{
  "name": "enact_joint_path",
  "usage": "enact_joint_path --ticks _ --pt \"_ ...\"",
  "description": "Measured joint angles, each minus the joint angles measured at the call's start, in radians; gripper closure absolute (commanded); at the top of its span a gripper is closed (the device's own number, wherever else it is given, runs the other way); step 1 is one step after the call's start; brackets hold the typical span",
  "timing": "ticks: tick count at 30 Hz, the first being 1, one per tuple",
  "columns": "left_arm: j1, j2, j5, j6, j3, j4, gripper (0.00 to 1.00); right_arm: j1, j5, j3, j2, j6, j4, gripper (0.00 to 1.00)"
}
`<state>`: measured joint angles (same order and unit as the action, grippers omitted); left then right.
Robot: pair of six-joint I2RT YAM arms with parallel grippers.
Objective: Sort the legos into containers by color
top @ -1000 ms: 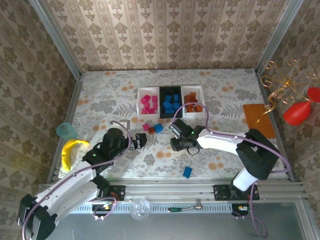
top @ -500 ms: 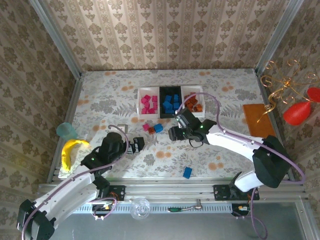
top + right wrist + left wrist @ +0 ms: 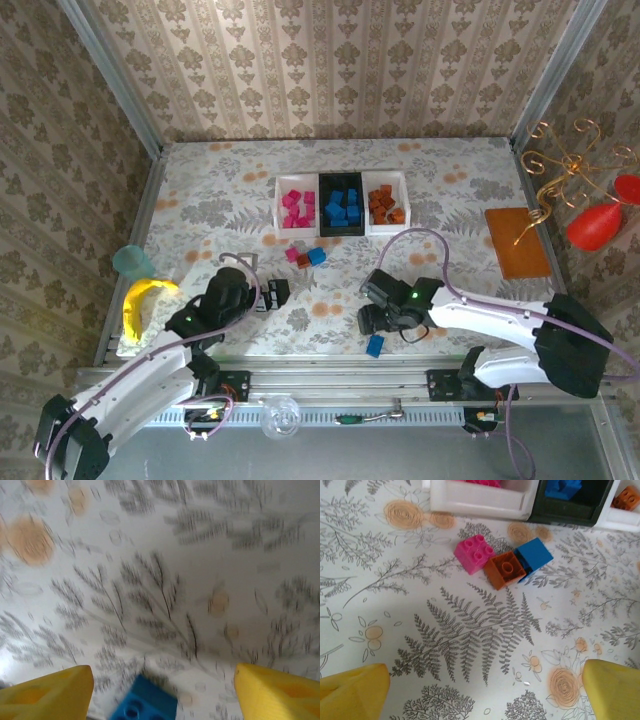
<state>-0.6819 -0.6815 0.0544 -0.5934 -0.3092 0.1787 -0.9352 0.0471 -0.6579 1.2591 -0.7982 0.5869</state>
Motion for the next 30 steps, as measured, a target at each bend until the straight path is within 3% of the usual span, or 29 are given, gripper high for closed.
enact_joint_path --ticks 9,14,26,30 --pt "0.000 -0.033 -0.015 -0.010 0.009 -0.035 0.00 -0.097 -0.056 0.018 0.051 -0.127 0.023 0.23" --pt "0.001 -0.037 -0.021 -0.010 0.009 -0.044 0.00 -0.109 -0.059 -0.013 0.124 -0.143 0.046 0.29" --pt "0.001 -0.038 -0.035 -0.010 0.009 -0.051 0.00 -0.113 -0.029 -0.072 0.183 -0.083 0.069 0.67" --pt "0.001 -0.038 -0.039 -0.010 0.009 -0.051 0.00 -0.091 -0.021 -0.138 0.177 -0.027 0.032 0.71"
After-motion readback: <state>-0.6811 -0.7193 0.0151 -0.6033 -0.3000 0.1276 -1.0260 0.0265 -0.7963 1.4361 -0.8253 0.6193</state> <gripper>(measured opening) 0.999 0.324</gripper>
